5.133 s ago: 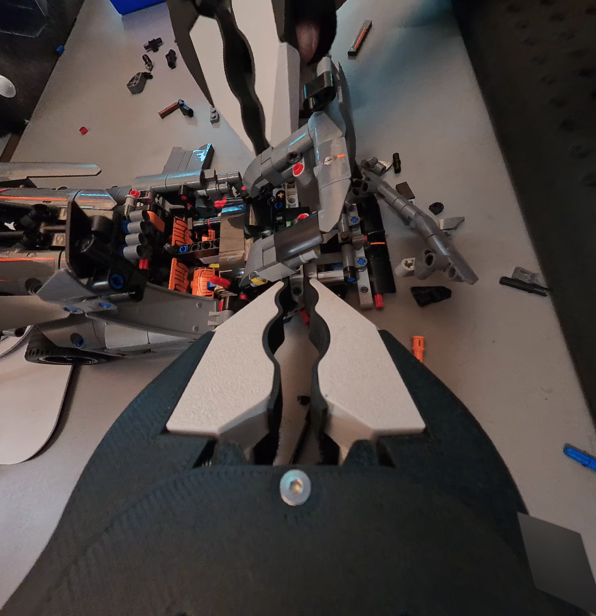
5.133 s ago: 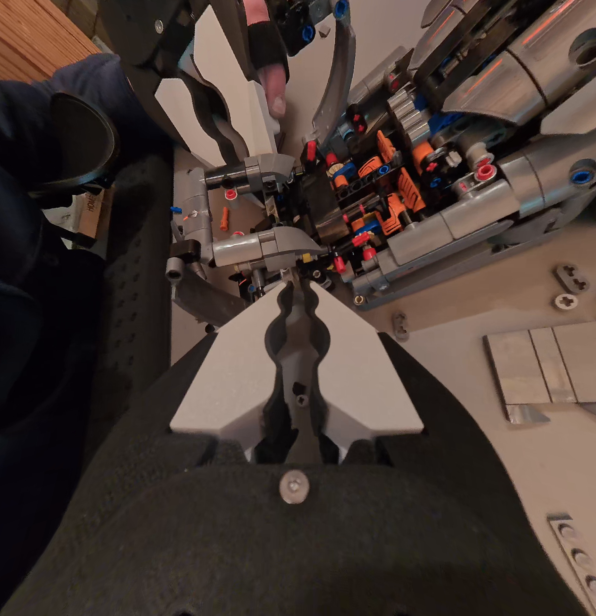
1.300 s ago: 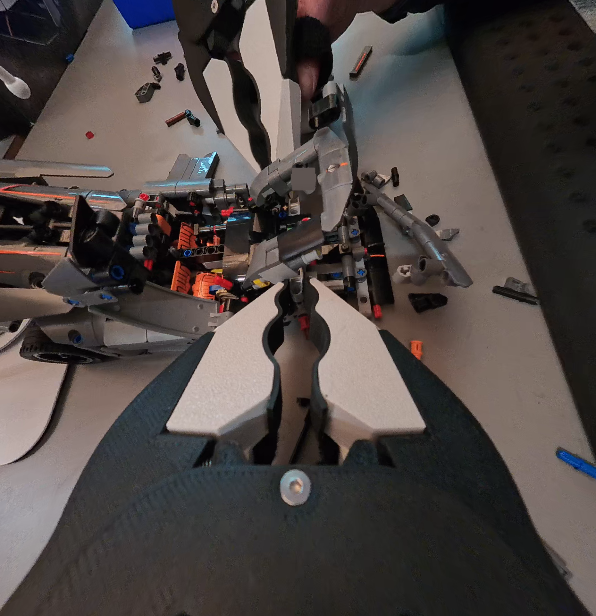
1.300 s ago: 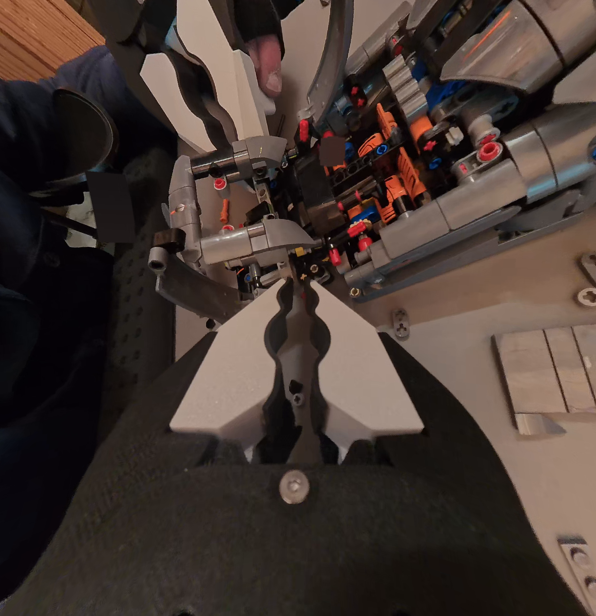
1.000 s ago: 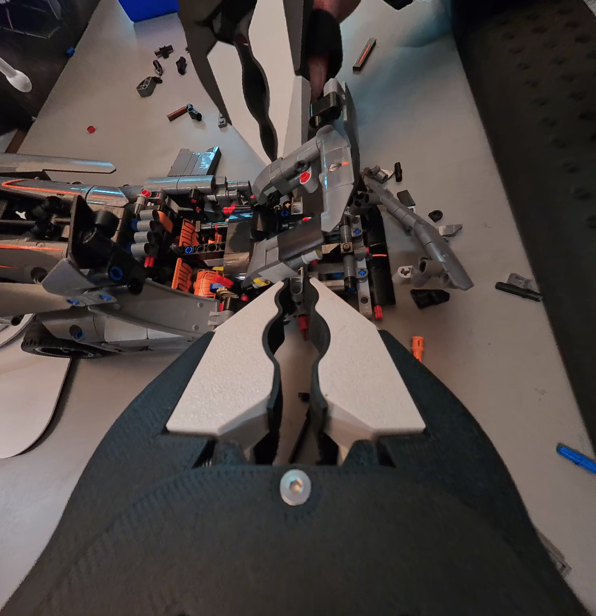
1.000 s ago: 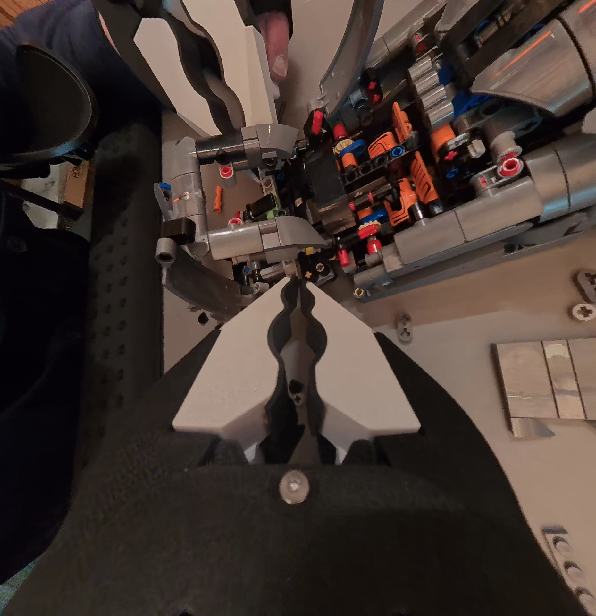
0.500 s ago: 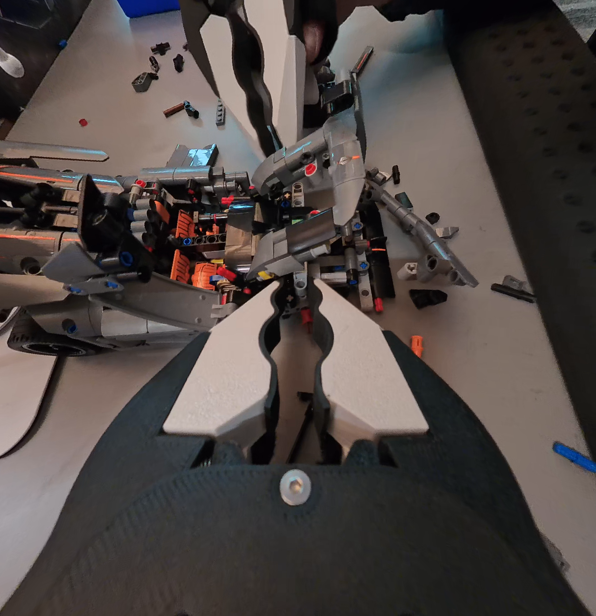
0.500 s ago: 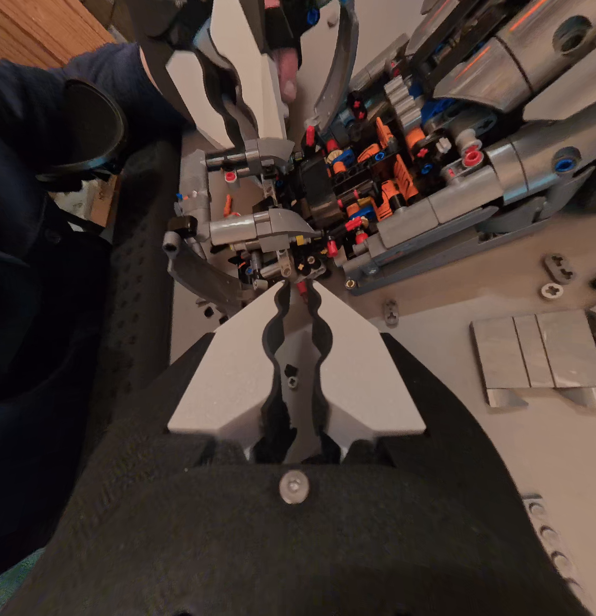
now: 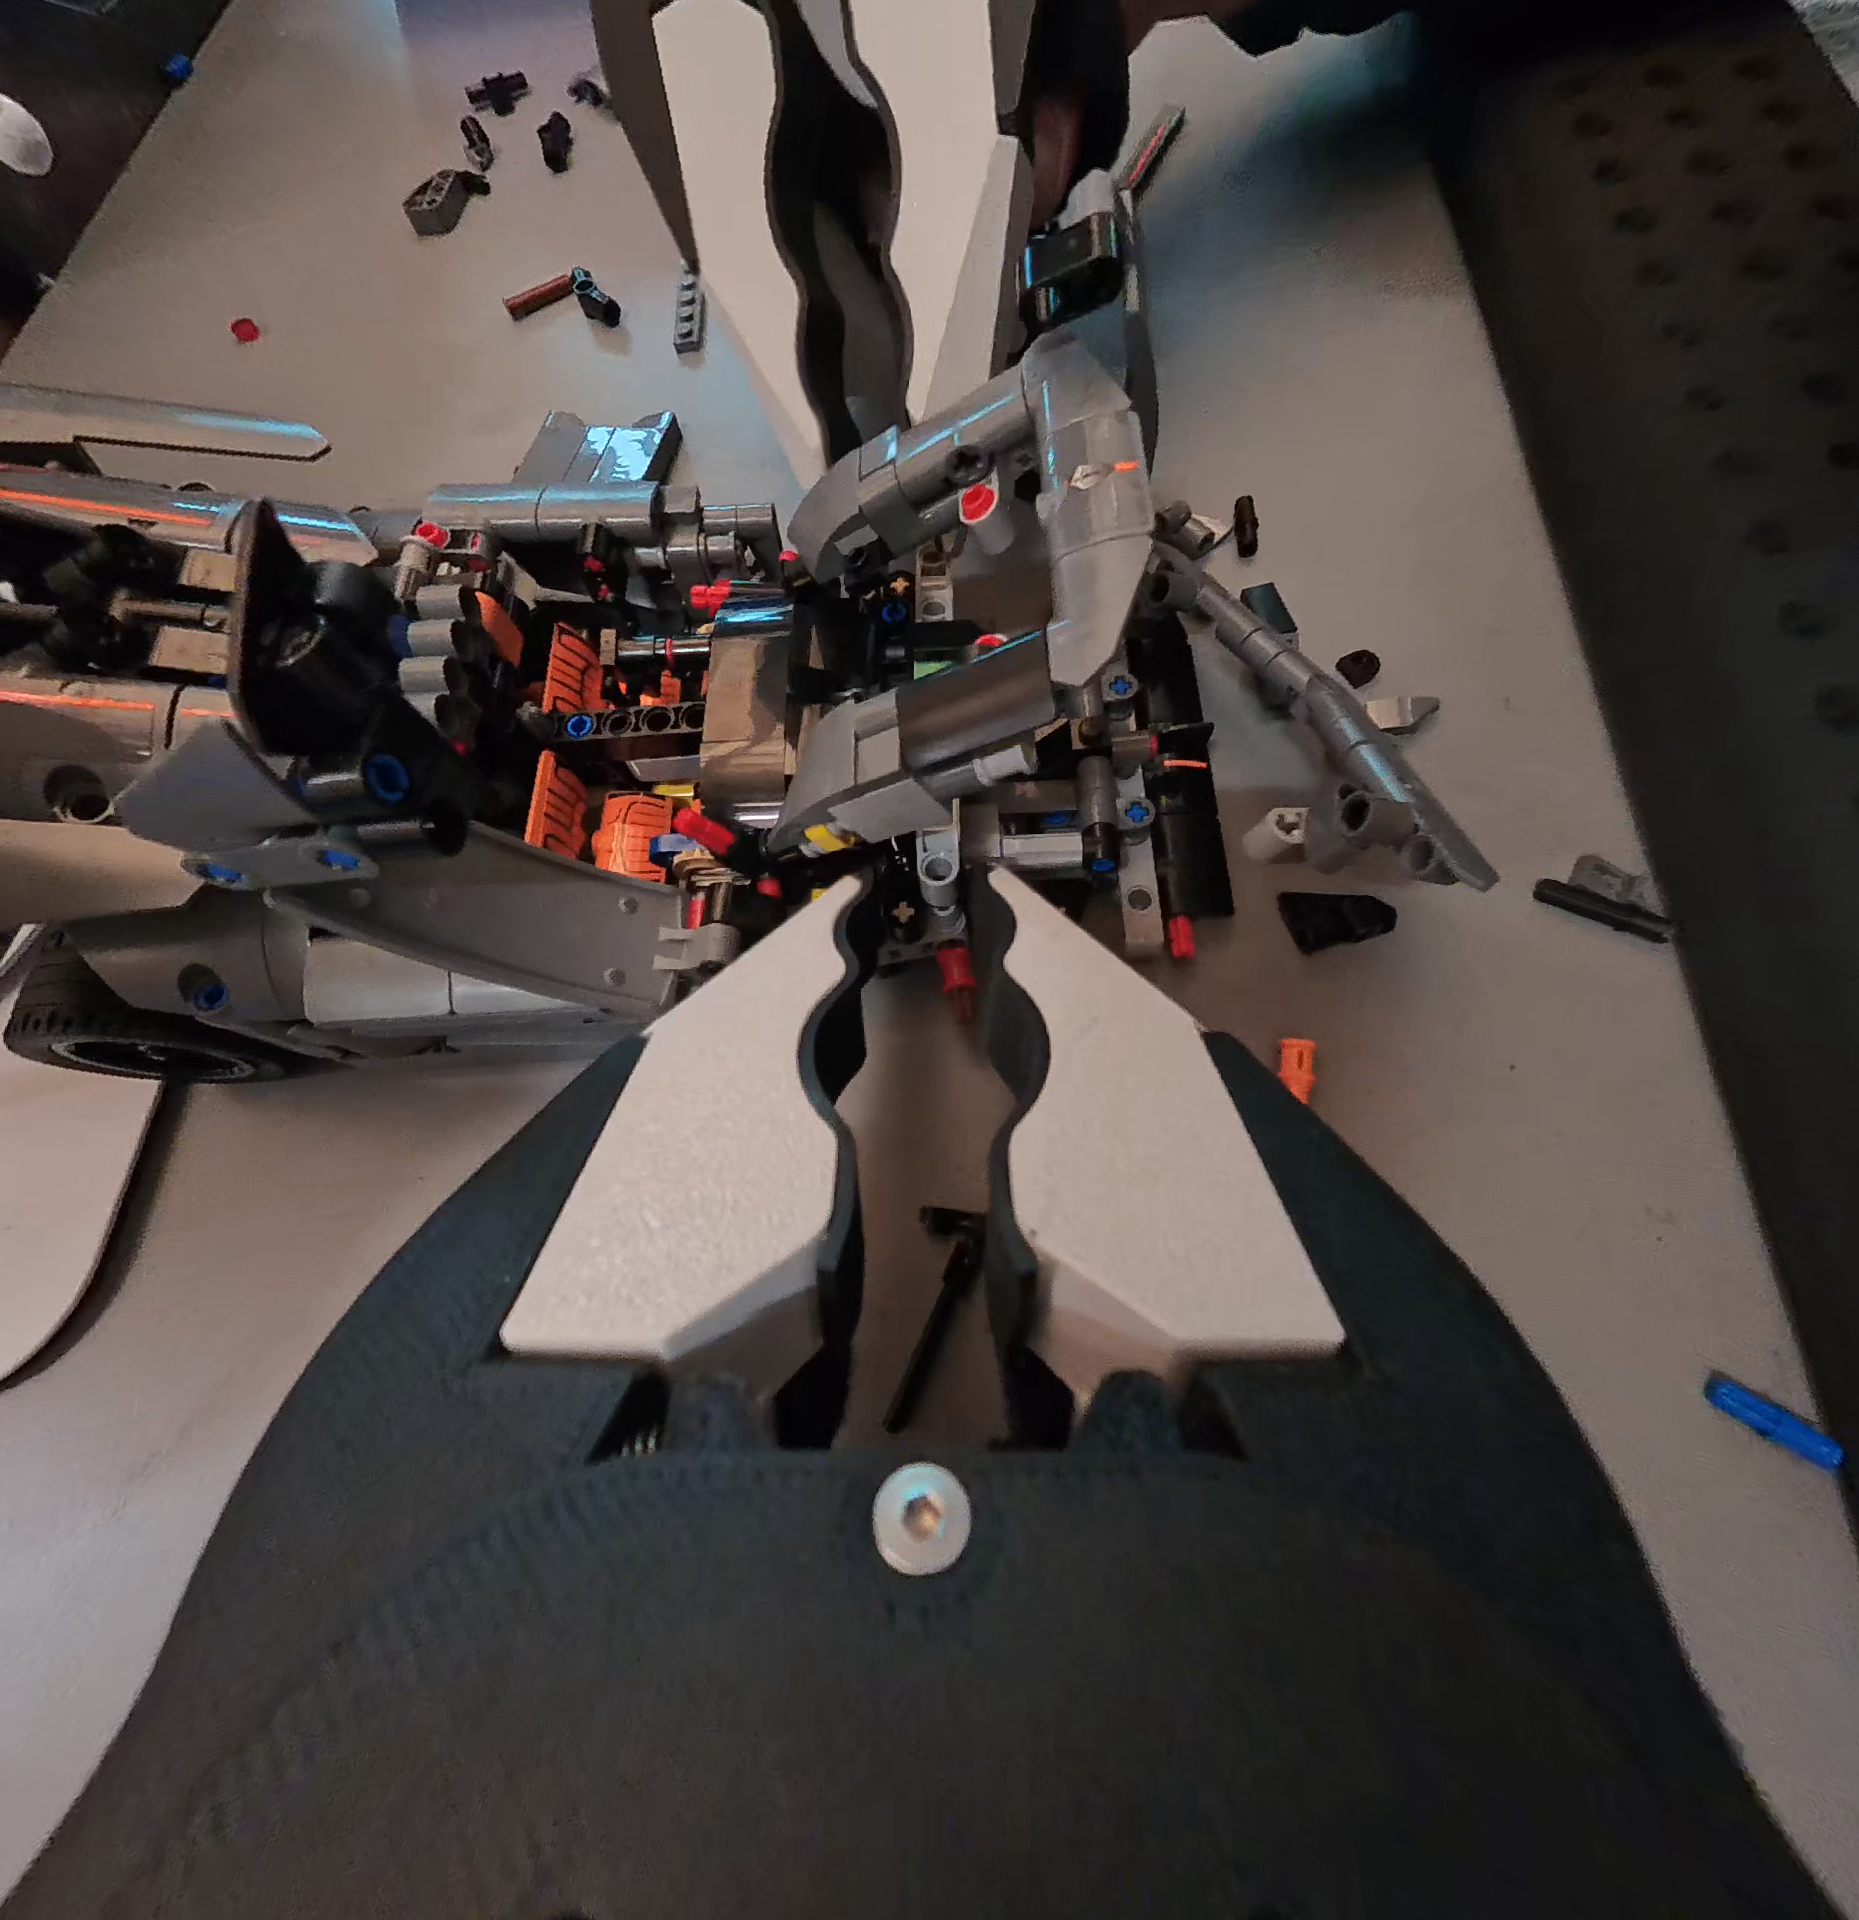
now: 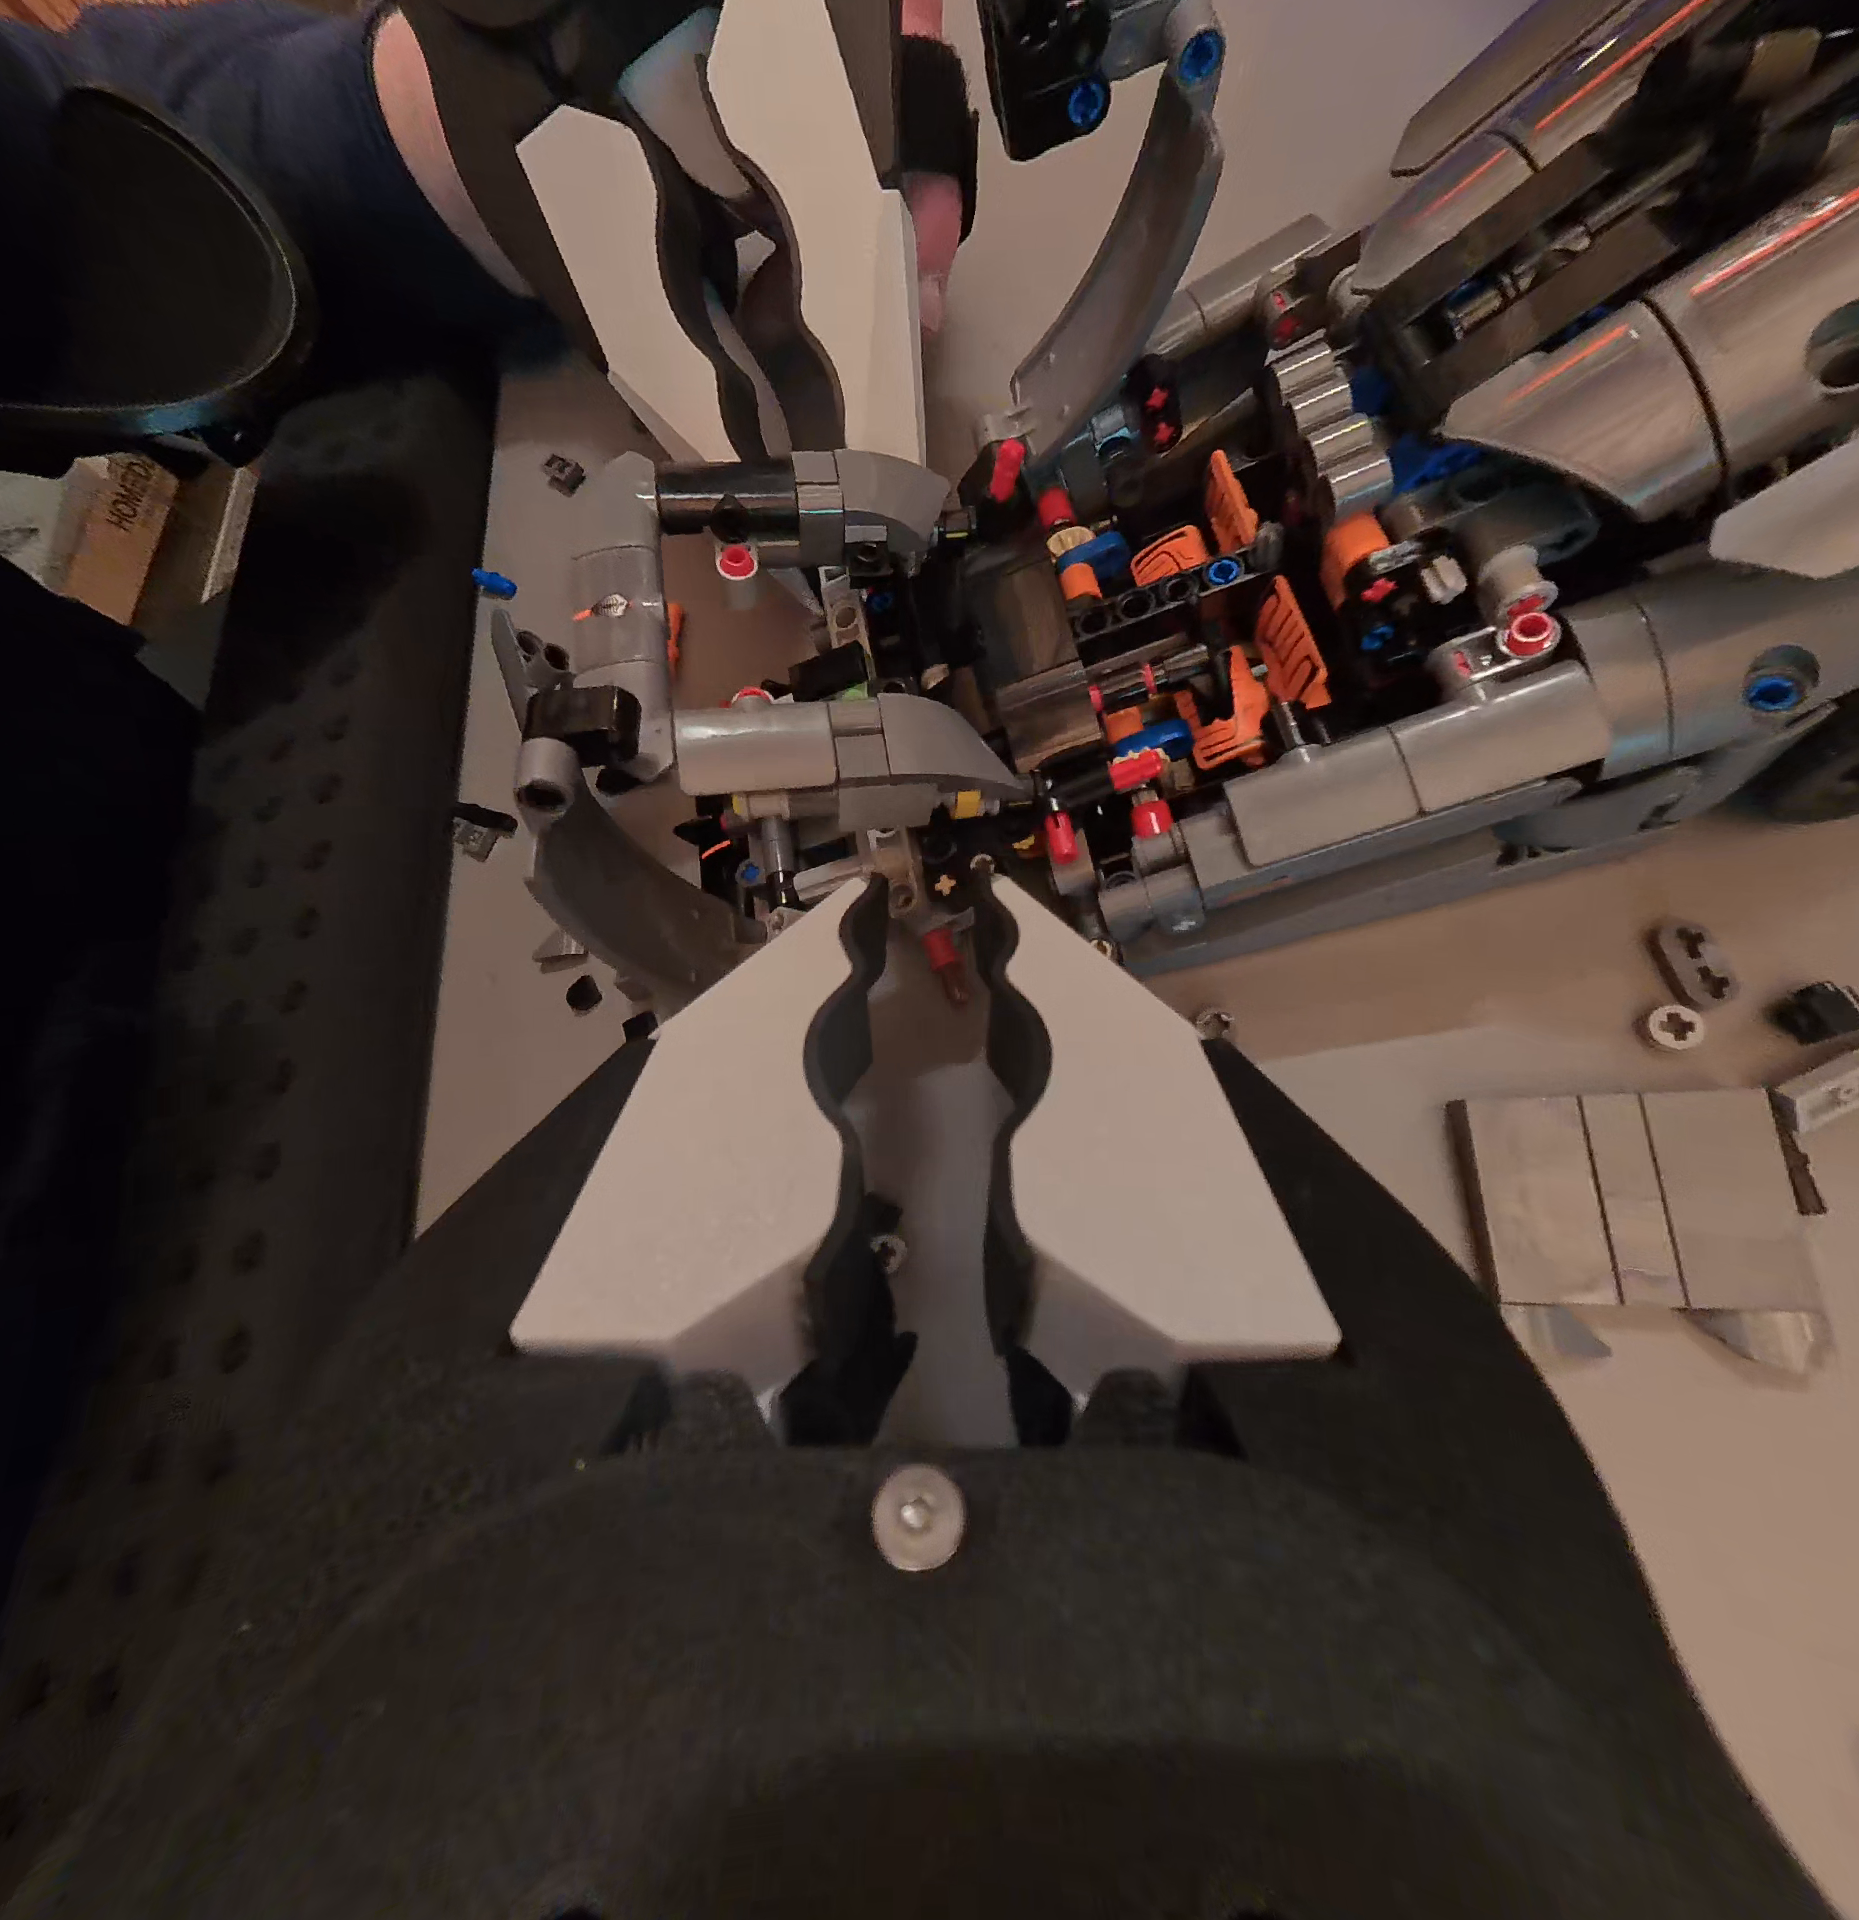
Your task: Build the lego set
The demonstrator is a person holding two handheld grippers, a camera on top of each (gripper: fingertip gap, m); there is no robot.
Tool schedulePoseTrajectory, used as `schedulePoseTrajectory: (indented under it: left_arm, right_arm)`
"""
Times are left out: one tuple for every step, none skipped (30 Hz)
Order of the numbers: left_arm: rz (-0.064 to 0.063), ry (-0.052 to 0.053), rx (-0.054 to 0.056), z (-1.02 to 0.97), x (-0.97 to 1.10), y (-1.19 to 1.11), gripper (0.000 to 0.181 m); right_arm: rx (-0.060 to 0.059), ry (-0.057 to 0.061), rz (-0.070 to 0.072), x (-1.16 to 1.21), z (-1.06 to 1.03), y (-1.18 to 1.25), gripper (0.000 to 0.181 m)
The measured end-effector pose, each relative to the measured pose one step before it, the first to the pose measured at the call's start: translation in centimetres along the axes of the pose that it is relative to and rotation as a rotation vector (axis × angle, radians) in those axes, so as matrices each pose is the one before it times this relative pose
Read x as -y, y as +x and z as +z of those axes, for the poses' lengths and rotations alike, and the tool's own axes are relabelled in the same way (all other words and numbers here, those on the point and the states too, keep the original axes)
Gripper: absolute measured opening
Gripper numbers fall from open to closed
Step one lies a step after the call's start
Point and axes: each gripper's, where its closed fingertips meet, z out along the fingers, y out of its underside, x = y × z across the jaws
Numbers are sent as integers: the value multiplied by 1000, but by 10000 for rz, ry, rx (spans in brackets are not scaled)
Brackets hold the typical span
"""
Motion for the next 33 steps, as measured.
schedulePoseTrajectory:
  left_arm:
    - [-47,53,-15,58,100,39,13]
    - [-56,60,-37,99,99,73,13]
    - [-16,59,-39,76,74,103,13]
    - [0,49,-35,54,62,93,13]
    - [-26,39,-18,55,64,60,13]
    - [-79,41,13,64,68,14,13]
    - [-45,38,4,91,99,41,13]
    - [38,13,2,135,78,100,13]
    - [93,-26,35,143,69,106,12]
    - [84,-41,73,94,59,31,12]
    - [12,-23,27,70,63,47,12]
    - [-21,10,-21,76,65,70,12]
    - [-20,33,-34,86,69,96,12]
    - [-8,2,-2,111,60,64,12]
    - [39,-32,26,74,47,51,12]
    - [71,-28,29,28,36,65,12]
    - [32,-5,13,47,30,64,12]
    - [-6,3,3,41,38,49,12]
    - [18,0,13,14,17,24,12]
    - [15,3,8,25,13,15,12]
    - [-1,2,-3,21,19,30,12]
    - [7,0,1,0,-1,-7,12]
    - [-10,0,-2,2,0,0,12]
    - [-40,-3,-5,9,-3,-13,12]
    - [-25,12,-10,18,-5,3,12]
    - [-5,10,-9,1,-5,-7,12]
    - [-17,4,-9,5,-8,4,12]
    - [-9,5,3,17,-9,-5,12]
    - [14,13,6,0,-11,-1,12]
    - [-26,22,-9,7,-16,-3,12]
    - [-64,8,-21,33,-3,-2,12]
    - [20,-17,11,8,-7,-4,12]
    - [69,-23,40,-1,-21,11,12]
  right_arm:
    - [-10,12,-1,15,-43,45,14]
    - [-14,74,-7,57,-16,72,13]
    - [0,65,23,57,18,49,13]
    - [3,-5,33,6,9,14,13]
    - [-47,-32,-42,16,8,24,13]
    - [-69,-10,-113,6,23,0,13]
    - [-9,-4,-90,-14,-4,-48,13]
    - [72,-19,14,-60,-28,-65,13]
    - [88,-14,82,-58,-38,-21,13]
    - [50,4,44,-46,-39,16,13]
    - [24,0,-28,-50,-77,10,13]
    - [31,-27,-61,-70,-80,-29,13]
    - [29,-55,-35,-85,-95,-27,13]
    - [14,-47,21,-68,-85,-4,13]
    - [10,-20,15,-36,-48,-11,13]
    - [12,-11,-21,-35,-42,-17,13]
    - [16,-10,4,-15,-33,-10,13]
    - [26,-6,59,-2,-16,-8,13]
    - [19,-3,72,19,11,16,14]
    - [5,17,85,50,37,8,15]
    - [3,-4,130,28,39,25,15]
    - [-22,-35,138,-15,7,40,16]
    - [-22,-37,130,2,18,32,17]
    - [-8,-26,129,-5,18,7,18]
    - [-4,-17,137,-16,7,31,18]
    - [-8,-30,130,-15,23,30,18]
    - [-43,-46,69,-6,24,29,18]
    - [-48,-46,95,-1,6,0,18]
    - [-20,-27,137,-10,25,-11,17]
    - [10,0,130,-41,14,-22,17]
    - [52,6,168,-45,9,6,17]
    - [61,-17,203,-49,29,48,19]
    - [34,-54,127,-47,29,16,20]
